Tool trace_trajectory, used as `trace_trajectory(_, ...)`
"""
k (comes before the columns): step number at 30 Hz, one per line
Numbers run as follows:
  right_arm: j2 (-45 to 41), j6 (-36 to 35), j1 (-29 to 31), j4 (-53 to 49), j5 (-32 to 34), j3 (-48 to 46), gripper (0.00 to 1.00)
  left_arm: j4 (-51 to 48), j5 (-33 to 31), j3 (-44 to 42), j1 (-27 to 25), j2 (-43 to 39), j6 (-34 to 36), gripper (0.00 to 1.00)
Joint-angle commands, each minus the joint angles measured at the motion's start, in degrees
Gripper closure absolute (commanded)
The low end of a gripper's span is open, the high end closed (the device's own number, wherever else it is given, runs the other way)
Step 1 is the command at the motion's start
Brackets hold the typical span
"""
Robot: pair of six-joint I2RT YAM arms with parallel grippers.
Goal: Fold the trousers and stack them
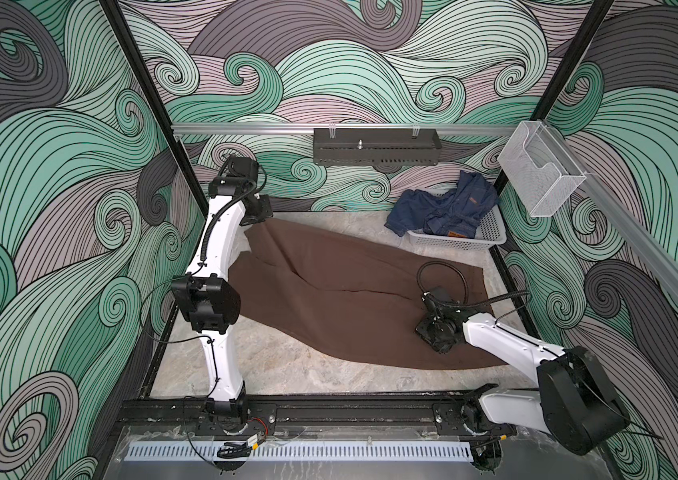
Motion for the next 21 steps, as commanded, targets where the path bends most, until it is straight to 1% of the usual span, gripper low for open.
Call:
trace_trajectory(1,1.15,0.41,0.42,-8.1,1.31,-2.13,0.49,-0.07,-2.61,9.48,0.54,3.78,2.36,1.0)
trace_trajectory(3,0.61,0.28,0.42,-8.79,1.5,-2.05,0.49,-0.26,-1.77,12.98,0.29,5.95,2.78,1.0)
trace_trajectory(8,0.18,-0.14,0.42,-9.88,2.18,-1.9,0.49,0.21,-1.31,13.2,-2.31,8.68,3.33,1.0)
trace_trajectory(10,0.11,-0.22,0.42,-10.16,1.85,-1.81,0.49,-0.66,-1.53,11.81,-3.71,9.44,2.83,1.0)
trace_trajectory(16,-1.03,-0.52,0.87,-11.55,1.78,0.04,0.49,-1.09,-0.42,3.61,-8.87,9.13,-0.04,1.0)
trace_trajectory(18,-1.74,-0.85,0.95,-12.66,1.93,1.19,0.49,-3.01,-0.17,2.59,-10.88,9.51,-3.0,1.0)
trace_trajectory(21,-3.09,-0.95,1.04,-13.84,2.24,2.46,0.48,-6.04,2.39,2.29,-14.56,10.39,-7.02,1.0)
